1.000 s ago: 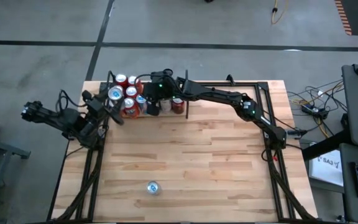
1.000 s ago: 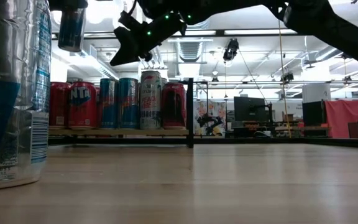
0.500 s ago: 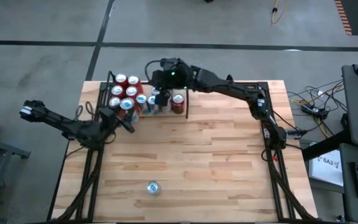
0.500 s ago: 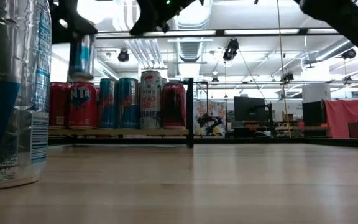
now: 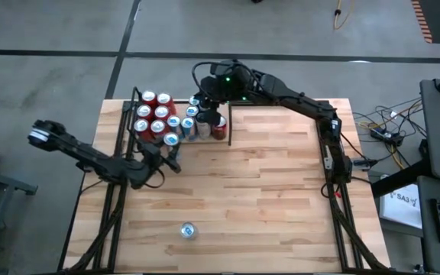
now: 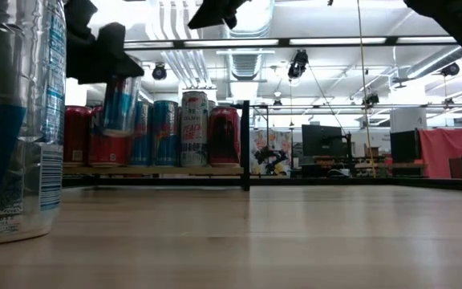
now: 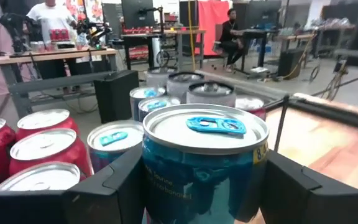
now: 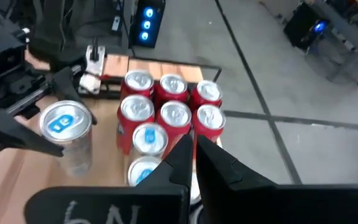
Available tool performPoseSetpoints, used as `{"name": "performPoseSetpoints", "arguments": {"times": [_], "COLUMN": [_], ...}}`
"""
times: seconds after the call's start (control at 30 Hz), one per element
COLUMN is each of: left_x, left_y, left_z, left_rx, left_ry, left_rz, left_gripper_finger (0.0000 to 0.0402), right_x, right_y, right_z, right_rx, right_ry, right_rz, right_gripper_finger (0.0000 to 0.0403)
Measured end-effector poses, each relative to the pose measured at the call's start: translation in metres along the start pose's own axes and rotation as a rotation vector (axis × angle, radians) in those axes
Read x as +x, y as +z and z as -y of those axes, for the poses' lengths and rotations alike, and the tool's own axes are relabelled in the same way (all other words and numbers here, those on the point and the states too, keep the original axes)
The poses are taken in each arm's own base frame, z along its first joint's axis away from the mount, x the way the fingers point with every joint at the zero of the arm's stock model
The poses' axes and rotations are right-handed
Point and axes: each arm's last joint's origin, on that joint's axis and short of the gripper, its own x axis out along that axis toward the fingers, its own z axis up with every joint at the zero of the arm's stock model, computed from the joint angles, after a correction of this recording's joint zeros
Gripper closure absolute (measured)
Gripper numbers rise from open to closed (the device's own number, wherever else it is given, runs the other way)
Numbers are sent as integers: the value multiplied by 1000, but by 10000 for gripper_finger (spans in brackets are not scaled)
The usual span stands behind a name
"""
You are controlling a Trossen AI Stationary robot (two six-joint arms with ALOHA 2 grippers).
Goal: Place canned beverage on shelf
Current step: Put the blue soda can on the shelf aligned with the other blue soda can
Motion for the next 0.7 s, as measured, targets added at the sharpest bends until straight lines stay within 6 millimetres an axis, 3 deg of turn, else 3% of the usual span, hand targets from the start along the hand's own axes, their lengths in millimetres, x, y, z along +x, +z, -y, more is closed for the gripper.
{"name": "performPoseSetpoints", "arguments": {"times": [0.7], "left_x": [27], "left_y": [-39], "left_z": [6], "left_rx": [44], "left_ry": [181], "left_rz": [-33], "left_gripper_finger": [185], "right_x": [-3], "right_y": [-3], "right_z": [-1], "right_rx": [-24], "right_ry": [13], "right_rz": [-41], "right_gripper_finger": [394]}}
